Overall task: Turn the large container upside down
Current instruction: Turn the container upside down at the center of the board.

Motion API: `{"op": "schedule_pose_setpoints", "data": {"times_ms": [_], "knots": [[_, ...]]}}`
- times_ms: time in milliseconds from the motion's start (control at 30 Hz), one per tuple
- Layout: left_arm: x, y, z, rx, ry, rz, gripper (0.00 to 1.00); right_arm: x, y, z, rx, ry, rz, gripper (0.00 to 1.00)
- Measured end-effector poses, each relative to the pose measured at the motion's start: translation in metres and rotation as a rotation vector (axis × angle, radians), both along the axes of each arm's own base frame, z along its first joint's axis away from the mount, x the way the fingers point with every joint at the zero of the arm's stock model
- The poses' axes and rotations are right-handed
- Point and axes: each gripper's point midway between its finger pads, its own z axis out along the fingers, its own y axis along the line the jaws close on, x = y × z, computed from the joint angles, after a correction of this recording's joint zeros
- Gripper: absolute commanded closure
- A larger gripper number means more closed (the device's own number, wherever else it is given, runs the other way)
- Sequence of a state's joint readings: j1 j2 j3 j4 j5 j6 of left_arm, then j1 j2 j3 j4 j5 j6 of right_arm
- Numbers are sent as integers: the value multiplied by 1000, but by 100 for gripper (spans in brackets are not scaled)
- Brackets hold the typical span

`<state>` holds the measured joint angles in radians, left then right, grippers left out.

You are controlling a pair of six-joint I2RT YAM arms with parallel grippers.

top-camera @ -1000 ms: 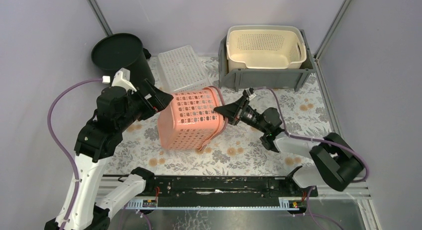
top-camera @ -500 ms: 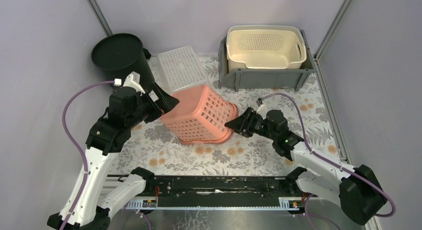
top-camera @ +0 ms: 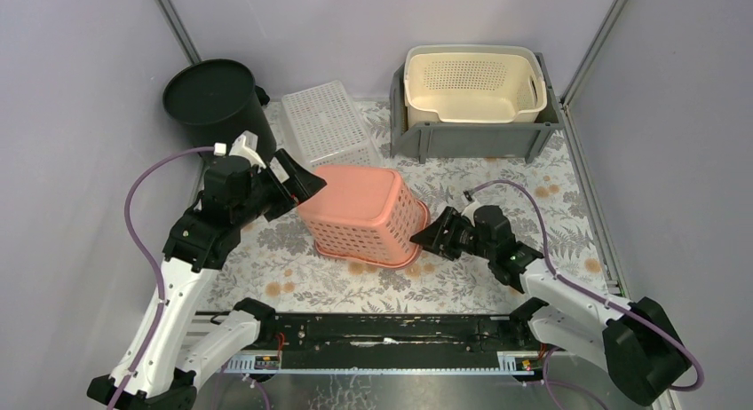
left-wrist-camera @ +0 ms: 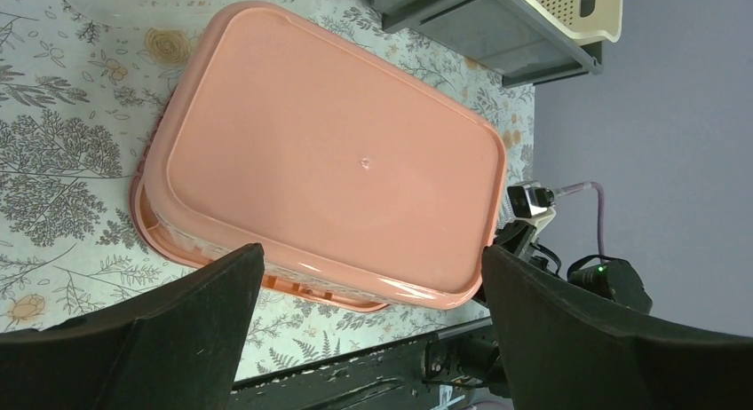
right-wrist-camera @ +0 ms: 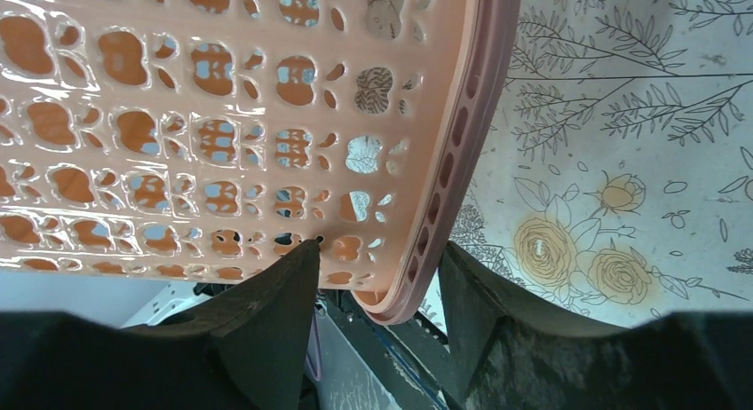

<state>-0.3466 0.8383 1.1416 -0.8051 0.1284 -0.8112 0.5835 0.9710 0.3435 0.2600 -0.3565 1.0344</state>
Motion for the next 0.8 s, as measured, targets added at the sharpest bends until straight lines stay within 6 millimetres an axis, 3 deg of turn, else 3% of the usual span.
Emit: {"op": "schedule_pose_setpoints", "data": {"times_ms": [500,800], "knots": [[2,-2,-2,-12,0,-2,0,-8,-9,-36,-72,50,5,42],[4,-4,-2,-15,3,-8,0,-8,-11,-42,-96,44,14,41]]}}
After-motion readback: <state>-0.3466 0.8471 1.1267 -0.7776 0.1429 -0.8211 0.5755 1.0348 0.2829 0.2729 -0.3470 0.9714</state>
